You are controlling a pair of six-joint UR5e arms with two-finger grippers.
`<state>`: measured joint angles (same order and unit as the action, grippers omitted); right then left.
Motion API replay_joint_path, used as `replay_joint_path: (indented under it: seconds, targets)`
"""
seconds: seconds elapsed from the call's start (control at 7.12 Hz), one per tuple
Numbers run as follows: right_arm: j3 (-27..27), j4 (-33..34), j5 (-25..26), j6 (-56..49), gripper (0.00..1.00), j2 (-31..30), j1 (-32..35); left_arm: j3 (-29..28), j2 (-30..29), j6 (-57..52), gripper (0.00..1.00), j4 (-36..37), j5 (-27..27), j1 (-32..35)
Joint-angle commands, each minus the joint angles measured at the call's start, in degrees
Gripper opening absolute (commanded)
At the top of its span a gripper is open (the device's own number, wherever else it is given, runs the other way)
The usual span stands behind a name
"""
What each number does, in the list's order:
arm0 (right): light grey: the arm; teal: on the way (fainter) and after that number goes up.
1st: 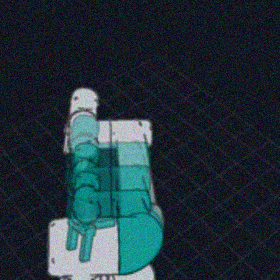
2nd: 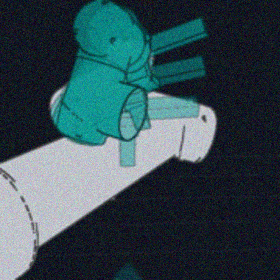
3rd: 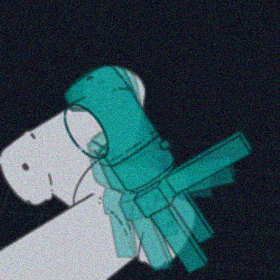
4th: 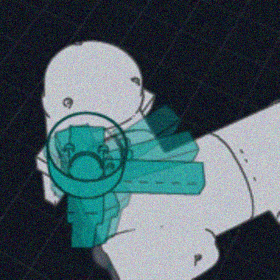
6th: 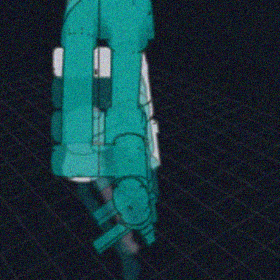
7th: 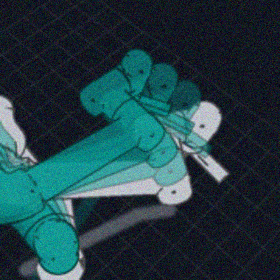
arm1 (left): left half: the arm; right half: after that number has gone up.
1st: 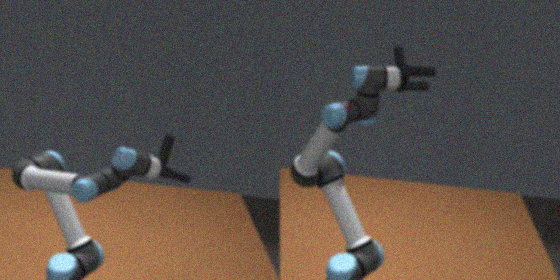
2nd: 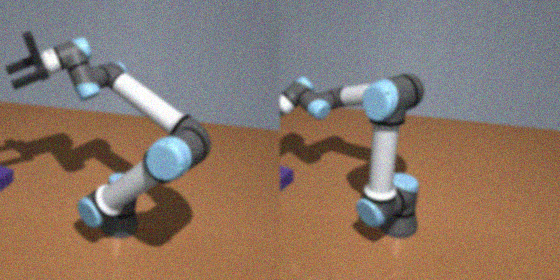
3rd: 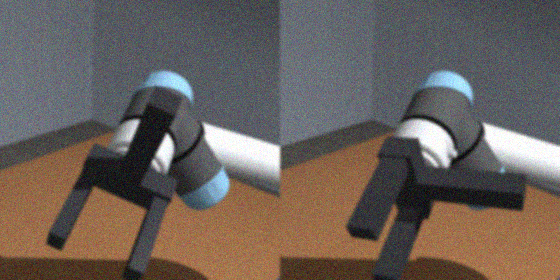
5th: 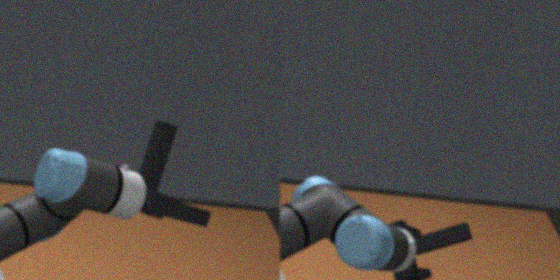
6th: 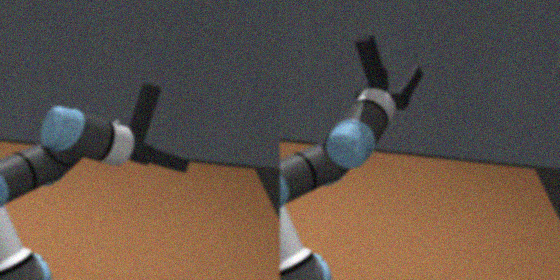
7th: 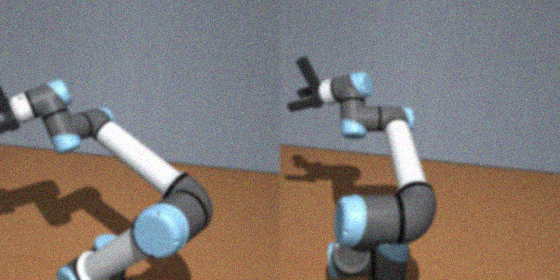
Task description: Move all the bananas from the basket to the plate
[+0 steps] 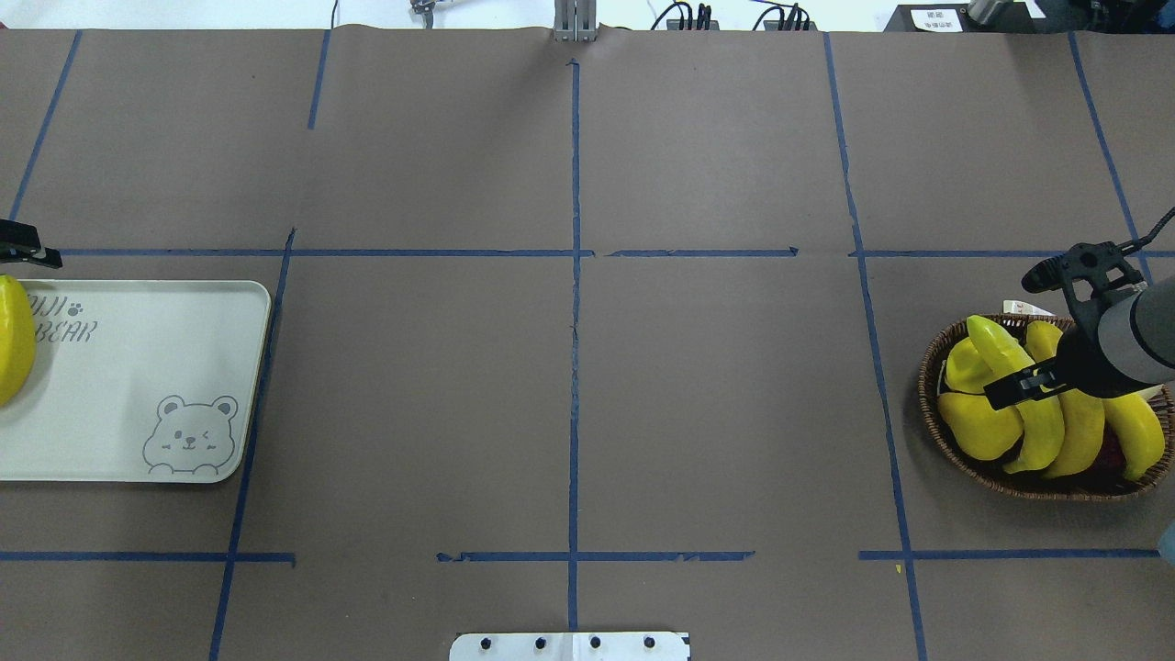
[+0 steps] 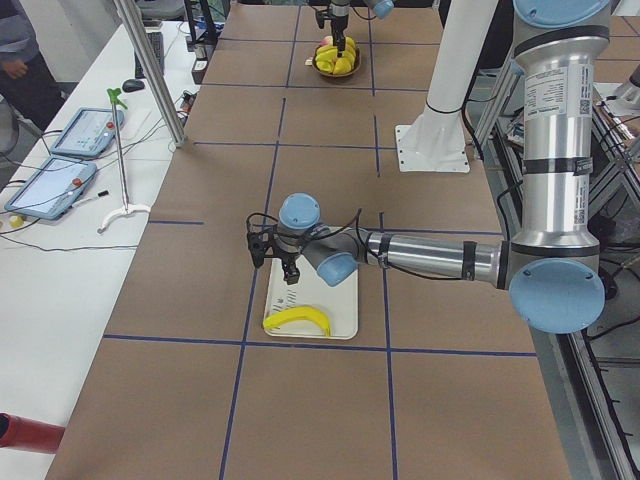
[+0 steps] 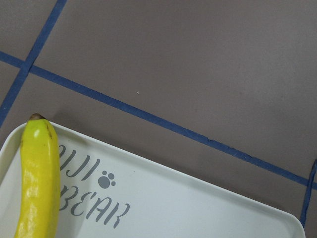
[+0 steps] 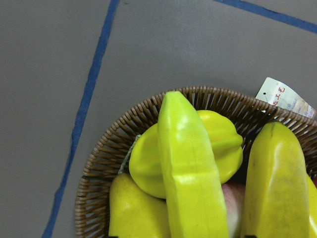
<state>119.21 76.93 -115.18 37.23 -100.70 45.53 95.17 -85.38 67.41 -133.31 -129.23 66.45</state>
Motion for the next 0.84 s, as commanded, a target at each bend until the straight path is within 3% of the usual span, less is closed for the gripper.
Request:
replay_joint_path:
  seconds: [0.0, 0.42, 0.7]
  targets:
    - [-1.0, 0.07, 0.04, -0.05, 0.83, -0.02, -0.44, -0.08, 0.03, 0.0, 1.0, -0.02, 0.03, 0.0]
    - [-1.35, 0.15, -0.04, 0.13, 0.64, 0.24, -0.62, -0.16, 0.03, 0.0, 1.0, -0.02, -0.06, 0.0]
    - [-1.35, 0.24, -0.04, 0.3, 0.36, 0.51, -0.62, -0.34, 0.03, 0.0, 1.0, -0.02, -0.06, 0.0]
